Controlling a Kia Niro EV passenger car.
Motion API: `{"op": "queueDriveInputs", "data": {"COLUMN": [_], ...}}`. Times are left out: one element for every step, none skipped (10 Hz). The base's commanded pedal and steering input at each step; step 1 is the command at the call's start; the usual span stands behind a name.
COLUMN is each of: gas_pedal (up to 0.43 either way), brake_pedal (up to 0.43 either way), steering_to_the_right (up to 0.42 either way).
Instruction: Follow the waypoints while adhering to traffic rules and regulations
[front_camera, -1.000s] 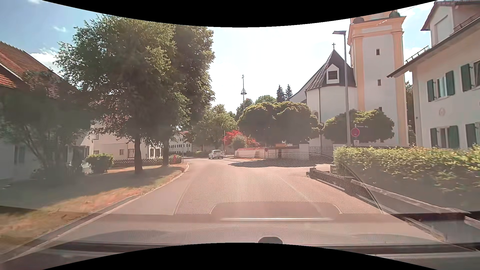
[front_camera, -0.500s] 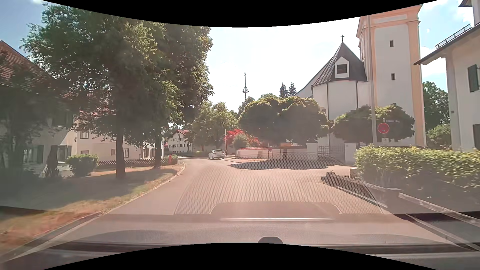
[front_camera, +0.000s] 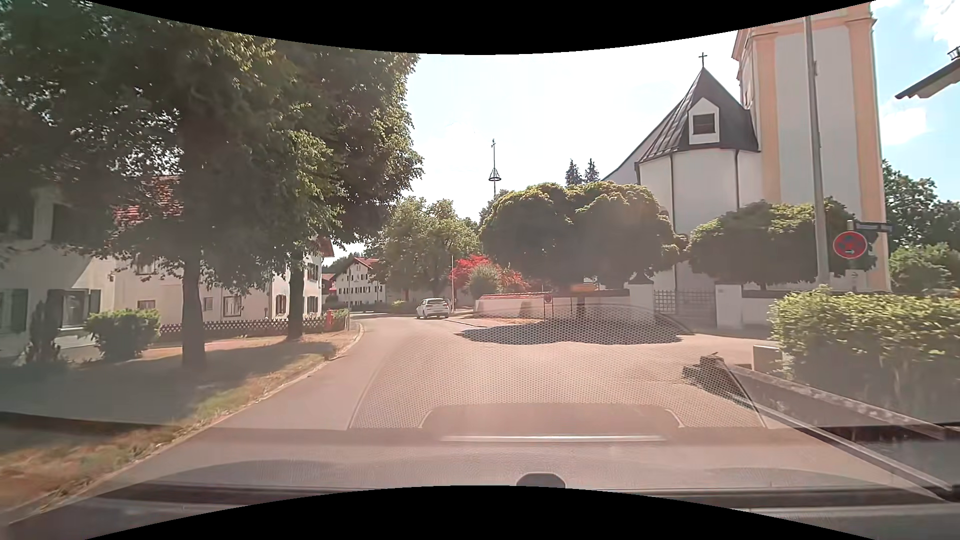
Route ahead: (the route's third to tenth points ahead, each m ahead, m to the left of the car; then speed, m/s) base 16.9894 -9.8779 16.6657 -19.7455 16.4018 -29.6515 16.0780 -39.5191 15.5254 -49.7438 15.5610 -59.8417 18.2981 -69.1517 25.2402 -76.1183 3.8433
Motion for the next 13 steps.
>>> {"op": "queueDriveInputs", "data": {"gas_pedal": [0.000, 0.000, 0.000, 0.000, 0.000, 0.000, 0.000, 0.000, 0.000, 0.000, 0.000, 0.000, 0.000], "brake_pedal": [0.000, 0.000, 0.000, 0.000, 0.000, 0.000, 0.000, 0.000, 0.000, 0.000, 0.000, 0.000, 0.000], "steering_to_the_right": [-0.017, -0.013, -0.009, -0.005, -0.004, -0.002, -0.001, 0.000, 0.003, 0.009, 0.018, 0.026, 0.041]}}
